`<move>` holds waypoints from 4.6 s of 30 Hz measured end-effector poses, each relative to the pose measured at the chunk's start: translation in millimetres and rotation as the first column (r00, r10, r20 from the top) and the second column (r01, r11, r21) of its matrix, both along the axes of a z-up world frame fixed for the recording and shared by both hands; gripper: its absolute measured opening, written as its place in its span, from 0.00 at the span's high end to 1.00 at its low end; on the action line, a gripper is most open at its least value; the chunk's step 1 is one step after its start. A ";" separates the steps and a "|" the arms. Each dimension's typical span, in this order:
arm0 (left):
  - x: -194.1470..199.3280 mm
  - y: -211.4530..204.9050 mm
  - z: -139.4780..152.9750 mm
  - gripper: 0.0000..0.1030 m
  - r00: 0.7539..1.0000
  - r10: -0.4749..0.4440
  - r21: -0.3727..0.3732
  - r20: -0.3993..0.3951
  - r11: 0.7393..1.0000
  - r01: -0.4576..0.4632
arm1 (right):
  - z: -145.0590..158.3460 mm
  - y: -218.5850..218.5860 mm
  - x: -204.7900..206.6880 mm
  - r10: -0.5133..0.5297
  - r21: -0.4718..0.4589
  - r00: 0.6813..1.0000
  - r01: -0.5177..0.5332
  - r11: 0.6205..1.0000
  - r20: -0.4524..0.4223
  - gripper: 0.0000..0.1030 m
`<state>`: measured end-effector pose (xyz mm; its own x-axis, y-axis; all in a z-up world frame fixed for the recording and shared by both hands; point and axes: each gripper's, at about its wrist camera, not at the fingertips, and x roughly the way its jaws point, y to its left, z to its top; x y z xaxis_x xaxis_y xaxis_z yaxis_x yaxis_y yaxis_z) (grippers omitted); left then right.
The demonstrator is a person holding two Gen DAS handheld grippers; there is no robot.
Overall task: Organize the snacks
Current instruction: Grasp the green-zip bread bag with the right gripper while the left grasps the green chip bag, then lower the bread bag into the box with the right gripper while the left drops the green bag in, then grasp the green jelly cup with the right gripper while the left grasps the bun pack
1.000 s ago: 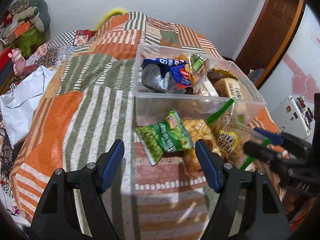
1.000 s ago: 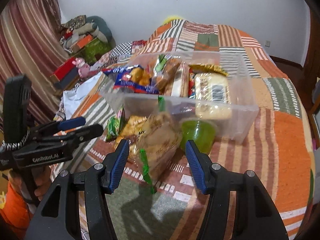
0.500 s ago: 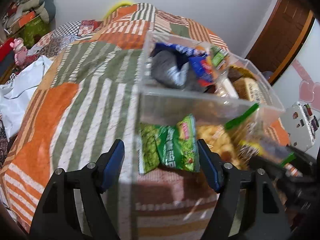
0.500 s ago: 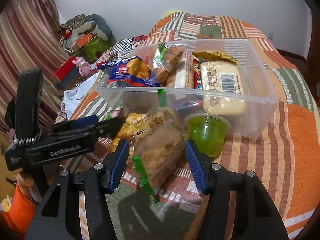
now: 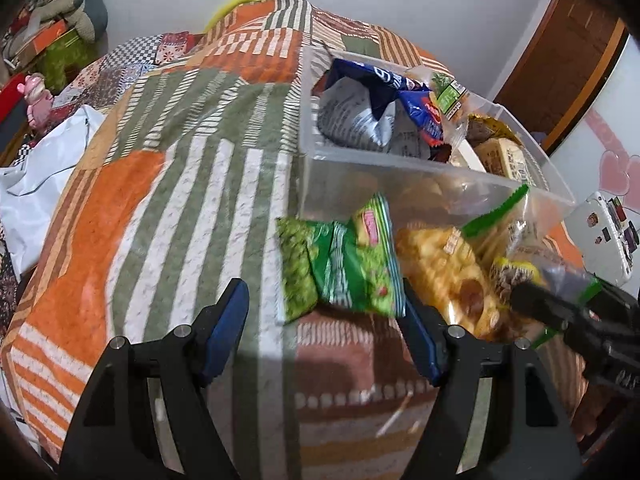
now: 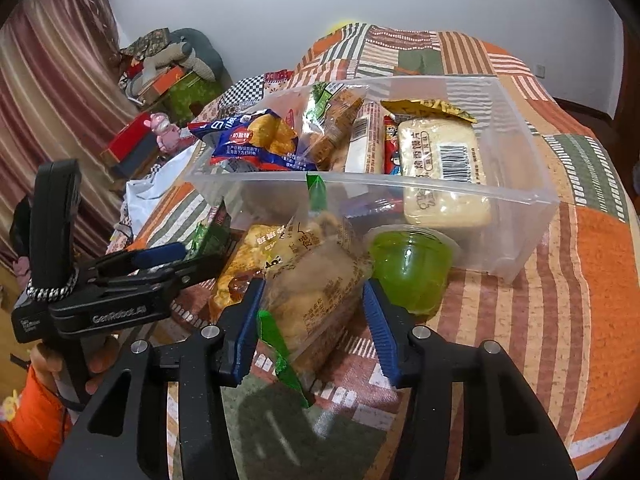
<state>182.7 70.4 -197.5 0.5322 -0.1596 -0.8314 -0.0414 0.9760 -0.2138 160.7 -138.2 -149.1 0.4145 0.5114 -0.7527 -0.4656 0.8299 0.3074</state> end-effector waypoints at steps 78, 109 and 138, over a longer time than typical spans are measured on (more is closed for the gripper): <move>67.8 -99.8 68.5 0.70 0.962 -0.173 -0.005 0.212 0.984 0.178 | 71.6 -61.4 58.9 -0.263 0.082 0.908 0.250 0.965 0.325 0.75; 39.1 -90.3 88.8 0.47 0.967 -0.136 0.005 0.218 0.990 0.138 | 73.5 -67.4 41.0 -0.187 0.007 0.949 0.192 0.981 0.255 0.51; -0.2 -69.5 24.6 0.31 0.997 -0.074 0.010 0.029 0.997 0.073 | 14.0 -51.3 6.4 -0.086 -0.034 0.993 0.089 0.995 0.081 0.50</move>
<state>182.5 0.9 -172.9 0.5436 -0.1915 -0.8172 0.0369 0.9781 -0.2047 167.1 -189.5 -135.1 0.5154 0.4427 -0.7338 -0.4127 0.8786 0.2402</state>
